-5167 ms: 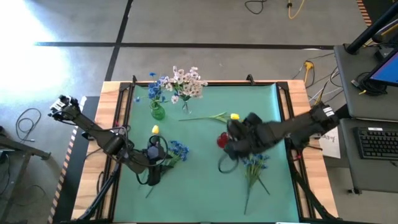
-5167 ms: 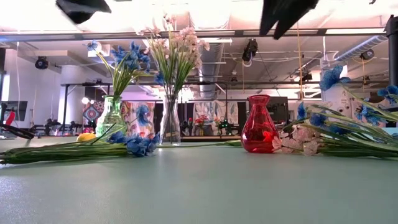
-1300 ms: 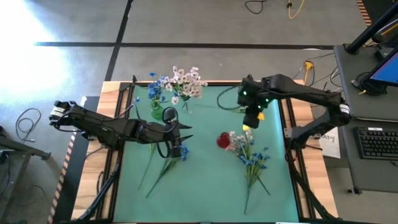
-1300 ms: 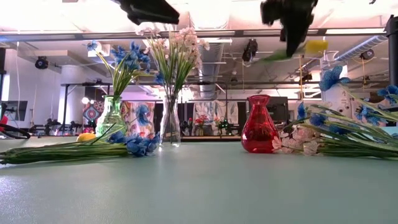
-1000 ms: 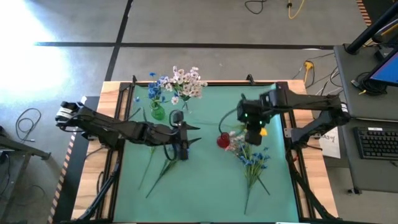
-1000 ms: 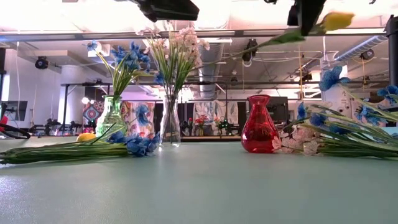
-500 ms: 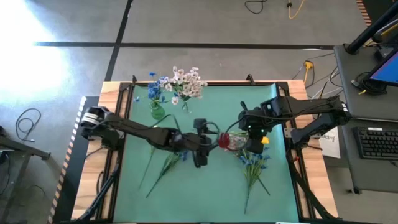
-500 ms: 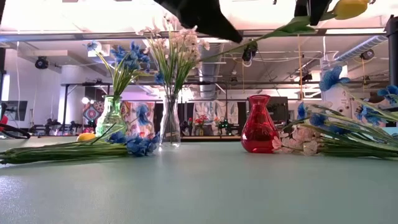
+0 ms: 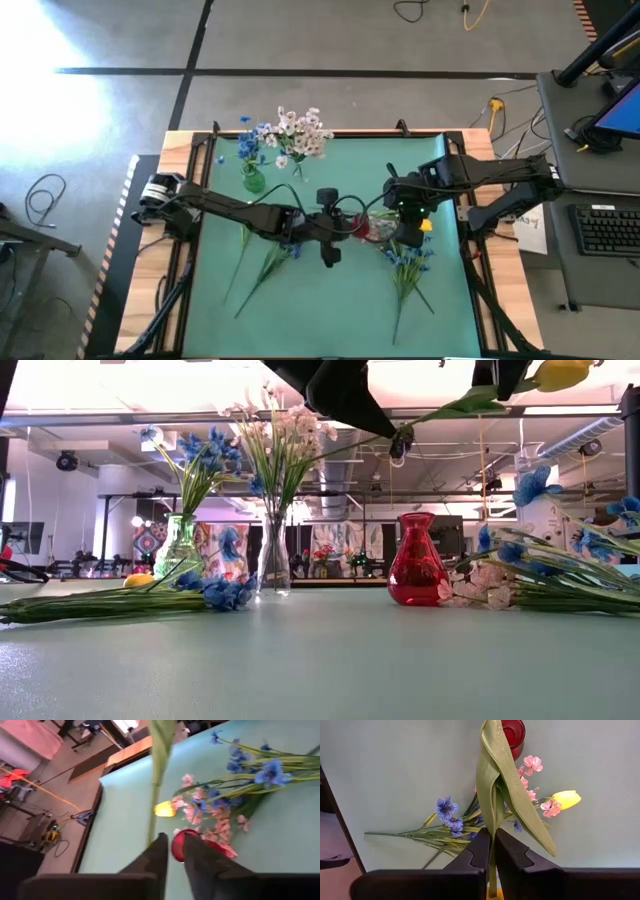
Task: Sort flowers into vase by color
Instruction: Put the top yellow flower into the red vase
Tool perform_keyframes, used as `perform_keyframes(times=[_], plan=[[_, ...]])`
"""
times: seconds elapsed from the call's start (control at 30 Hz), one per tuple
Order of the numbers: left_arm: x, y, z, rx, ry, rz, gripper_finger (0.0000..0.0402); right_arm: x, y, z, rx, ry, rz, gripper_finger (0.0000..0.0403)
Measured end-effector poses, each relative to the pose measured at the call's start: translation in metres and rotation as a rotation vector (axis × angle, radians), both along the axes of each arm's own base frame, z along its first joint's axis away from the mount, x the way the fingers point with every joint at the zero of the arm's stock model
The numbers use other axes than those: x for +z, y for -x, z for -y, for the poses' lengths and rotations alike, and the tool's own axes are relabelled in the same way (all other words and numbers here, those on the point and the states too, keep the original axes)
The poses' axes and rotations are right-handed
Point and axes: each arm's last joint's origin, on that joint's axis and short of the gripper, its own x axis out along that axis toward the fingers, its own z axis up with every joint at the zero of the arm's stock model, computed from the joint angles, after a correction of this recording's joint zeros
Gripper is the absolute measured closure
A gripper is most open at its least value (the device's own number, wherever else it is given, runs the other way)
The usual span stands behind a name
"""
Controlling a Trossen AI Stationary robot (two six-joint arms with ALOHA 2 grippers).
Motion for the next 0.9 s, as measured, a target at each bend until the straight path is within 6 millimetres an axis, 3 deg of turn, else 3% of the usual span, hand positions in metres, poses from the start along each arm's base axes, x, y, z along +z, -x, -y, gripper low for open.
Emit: perform_keyframes(times=[0.1, 0.2, 0.33, 0.43, 0.57, 0.67, 0.8, 0.9], plan=[[0.0, 0.0, 0.0, -0.012, -0.007, -0.003, 0.0395, 0.0, 0.0, 0.0, 0.0, 0.0, 0.001, 0.0385], [0.001, 0.001, 0.006, -0.091, 0.012, -0.014, 0.0387, 0.0, 0.0, 0.0, 0.0, 0.0, 0.001, 0.0385], [0.002, 0.002, 0.014, -0.134, 0.028, -0.022, 0.0342, 0.0, 0.0, 0.0, 0.0, -0.001, 0.0, 0.0385], [0.004, 0.002, 0.012, -0.062, -0.035, -0.004, 0.0297, 0.0, 0.0, 0.0, 0.0, -0.001, 0.001, 0.0385], [0.008, 0.001, 0.002, 0.058, -0.142, 0.013, 0.0238, 0.0, 0.0, 0.0, 0.0, -0.001, 0.002, 0.0385], [0.004, -0.001, -0.01, -0.002, -0.102, -0.026, 0.0213, 0.0, 0.0, 0.0, 0.0, -0.001, 0.004, 0.0385], [0.001, -0.002, -0.017, -0.03, -0.041, -0.028, 0.022, 0.0, -0.001, 0.0, 0.0, -0.001, 0.005, 0.0385], [0.002, -0.002, -0.019, 0.021, -0.071, -0.025, 0.0257, 0.0, -0.001, 0.0, 0.0, -0.002, 0.007, 0.0385]])
